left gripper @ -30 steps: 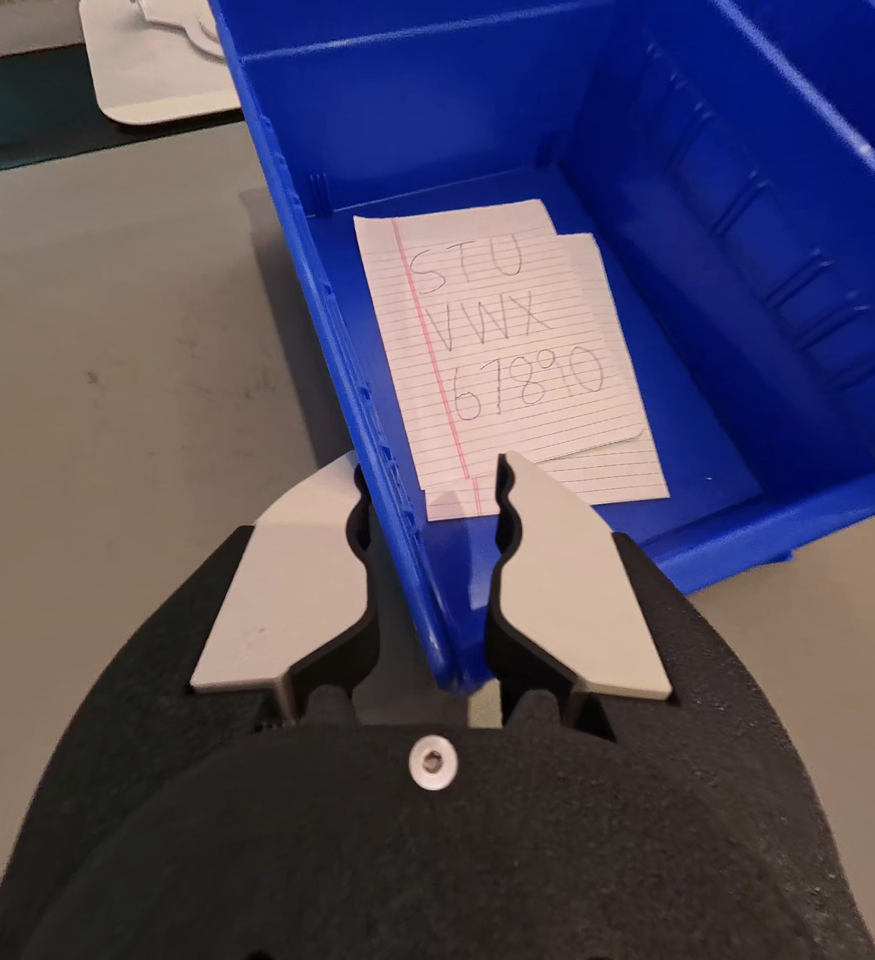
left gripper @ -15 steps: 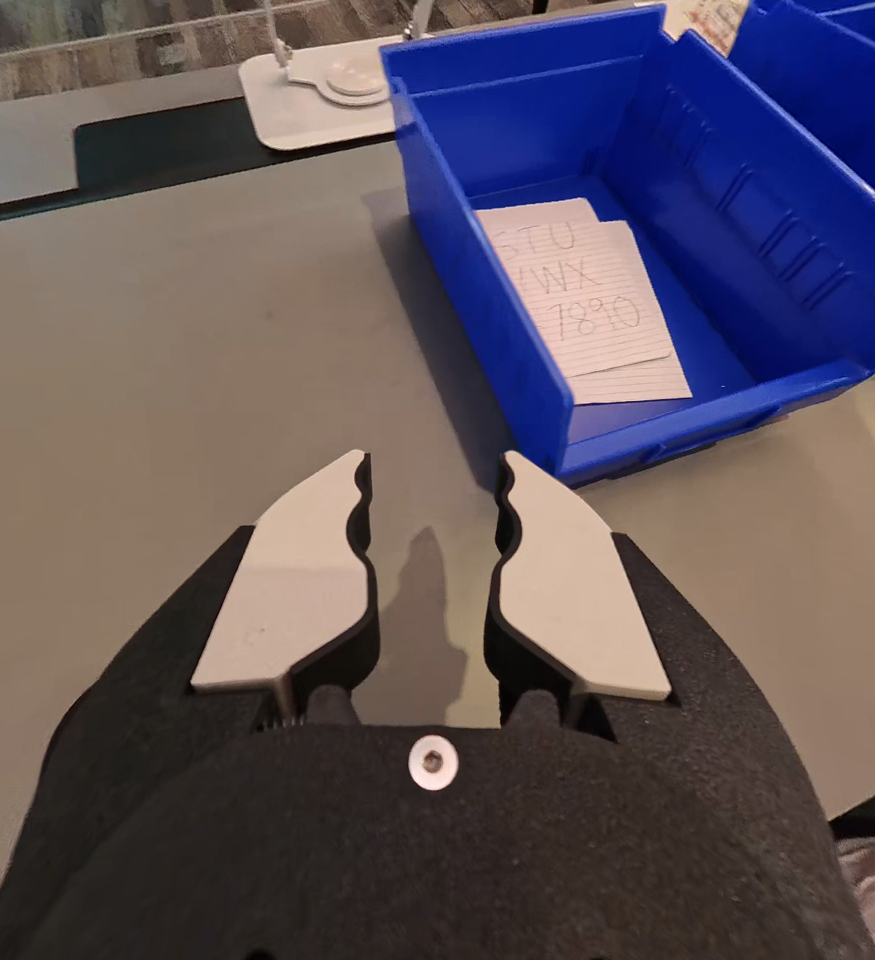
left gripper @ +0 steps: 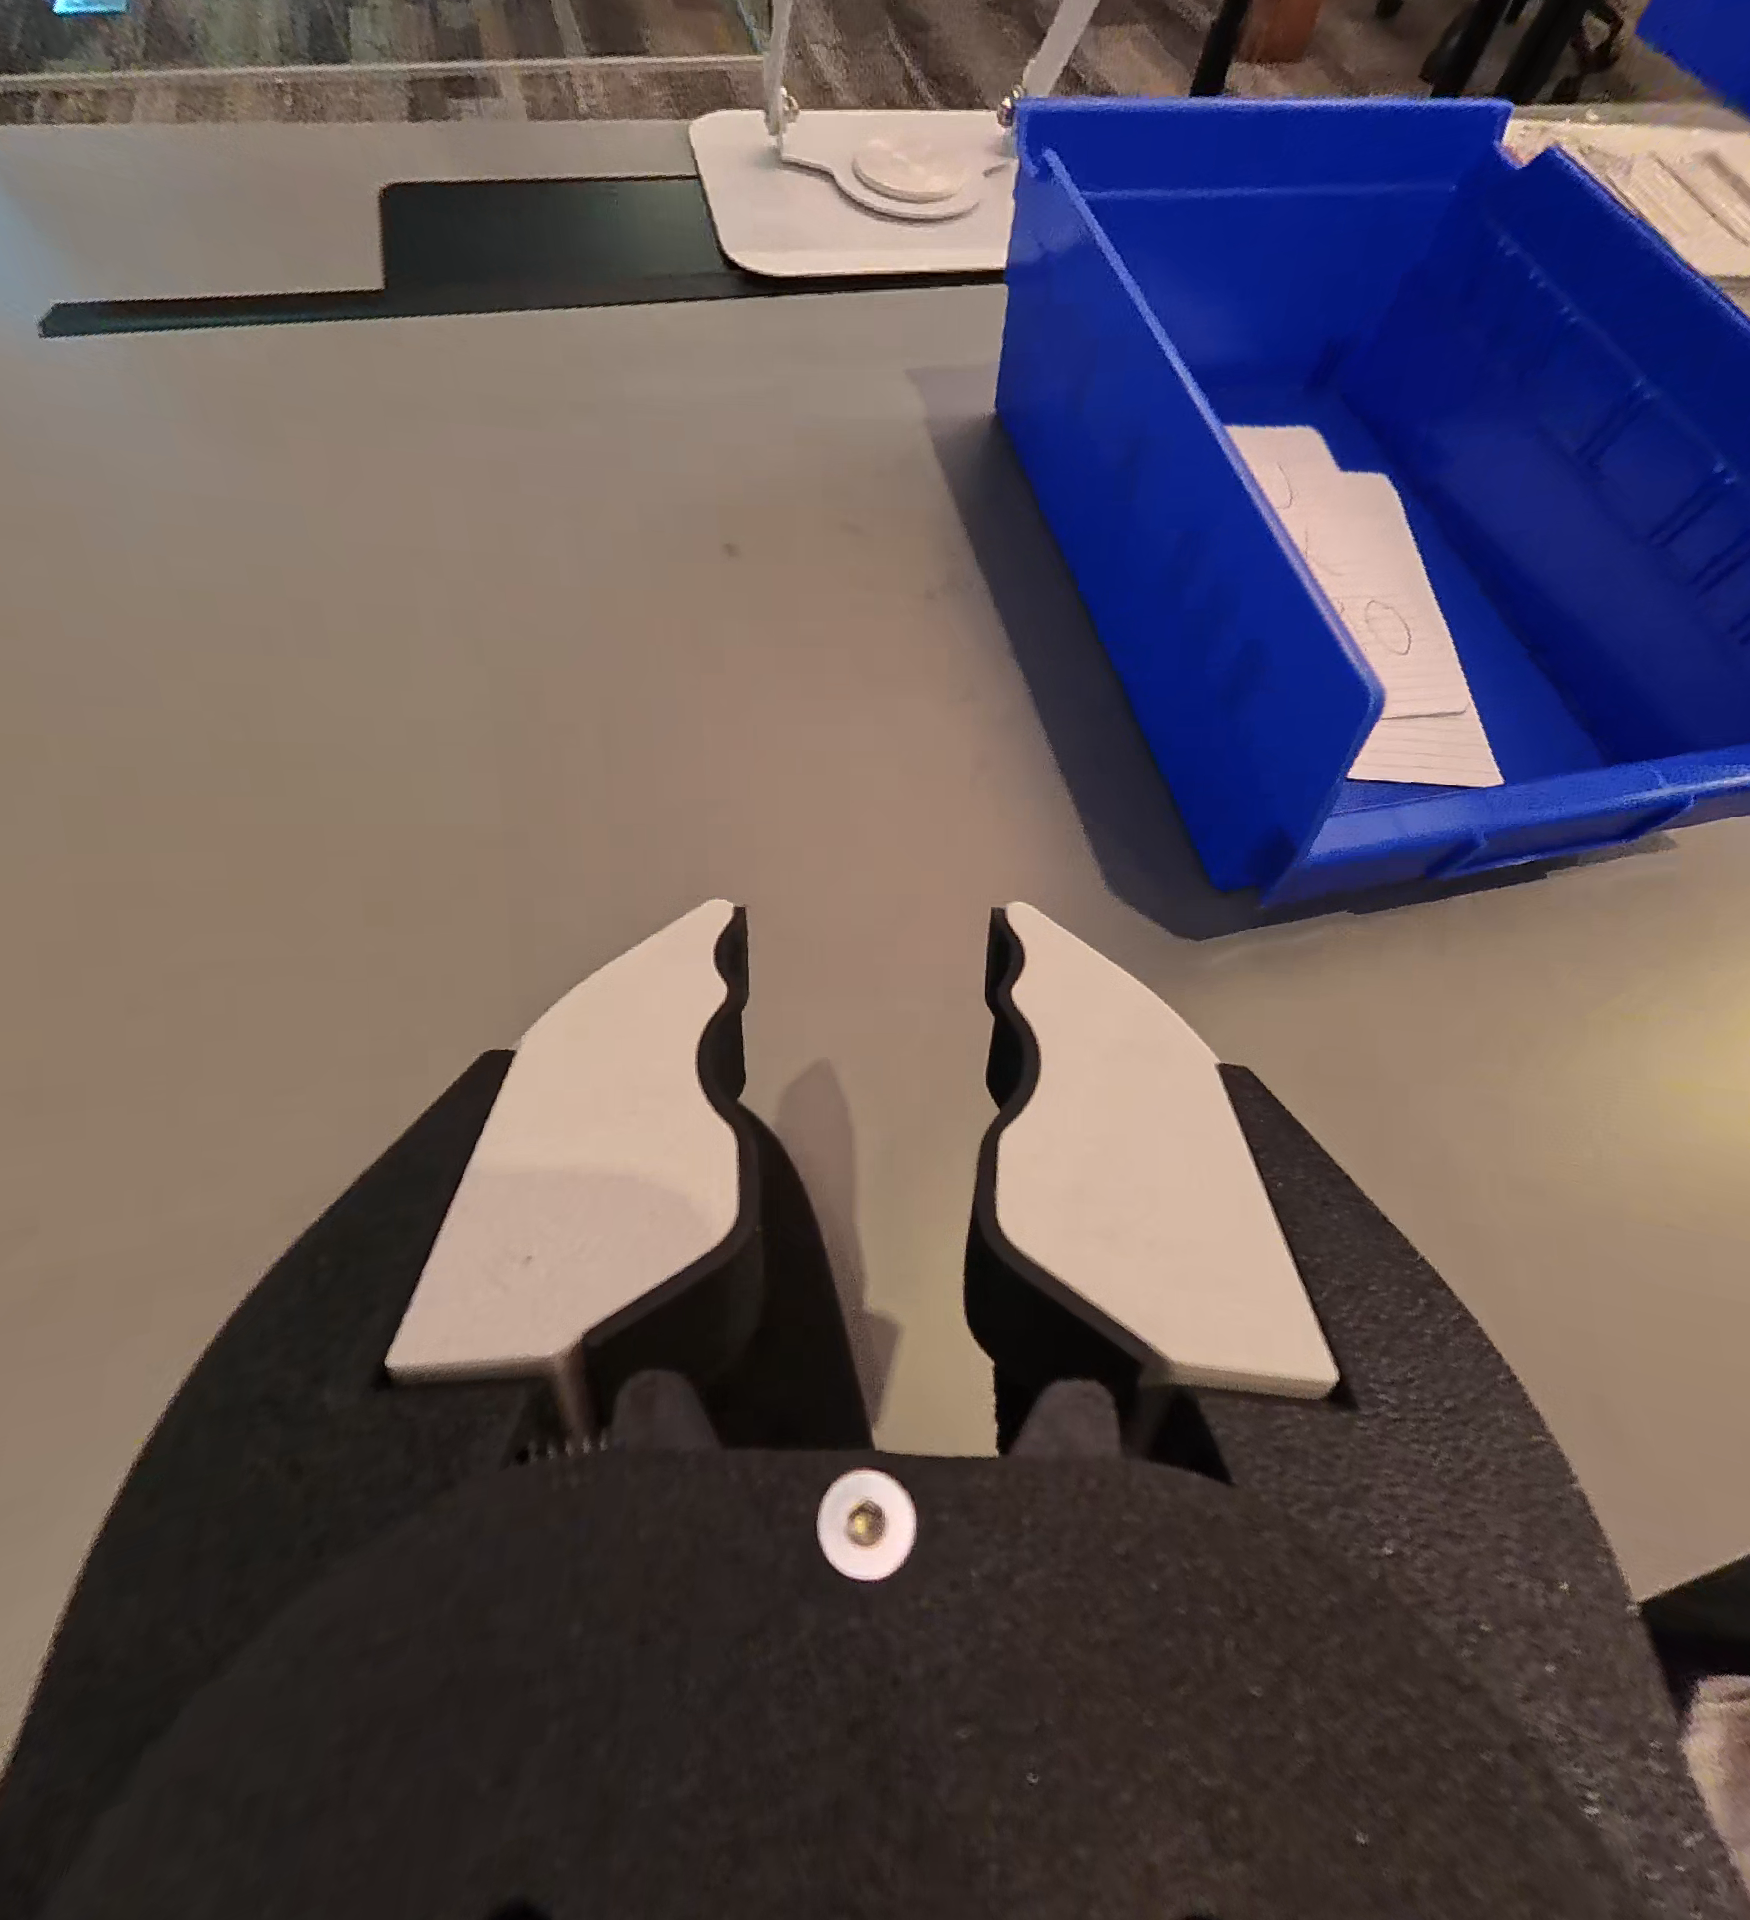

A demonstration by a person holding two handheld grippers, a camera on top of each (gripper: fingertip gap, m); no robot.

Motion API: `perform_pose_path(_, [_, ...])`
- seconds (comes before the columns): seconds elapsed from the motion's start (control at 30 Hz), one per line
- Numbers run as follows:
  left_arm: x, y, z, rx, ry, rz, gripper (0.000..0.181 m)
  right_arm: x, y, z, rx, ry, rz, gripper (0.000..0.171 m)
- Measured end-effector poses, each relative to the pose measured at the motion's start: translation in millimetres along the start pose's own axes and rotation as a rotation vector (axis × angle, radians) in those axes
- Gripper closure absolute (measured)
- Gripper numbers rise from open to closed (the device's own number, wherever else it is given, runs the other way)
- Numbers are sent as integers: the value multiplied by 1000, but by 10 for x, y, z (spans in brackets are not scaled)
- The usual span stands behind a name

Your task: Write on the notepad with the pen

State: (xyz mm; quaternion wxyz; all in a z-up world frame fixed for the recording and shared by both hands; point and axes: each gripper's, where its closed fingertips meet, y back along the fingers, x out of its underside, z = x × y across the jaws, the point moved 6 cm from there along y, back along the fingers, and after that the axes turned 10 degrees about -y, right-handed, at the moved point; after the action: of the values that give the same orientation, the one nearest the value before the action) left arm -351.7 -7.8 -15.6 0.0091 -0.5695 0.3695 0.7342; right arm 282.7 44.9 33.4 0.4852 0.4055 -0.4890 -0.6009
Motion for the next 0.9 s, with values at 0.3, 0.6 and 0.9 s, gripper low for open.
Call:
perform_pose_path(0.3, [108,308,287,-53,48,-32,137,-369,499,1621,10,167,-48,167])
perform_pose_path(0.6, [343,783,639,-151,101,-41,137,-590,-44,3800,-109,387,17,167])
perform_pose_path(0.9, [613,1121,1014,-225,170,-56,134,-514,-971,5449,-152,503,52,167])
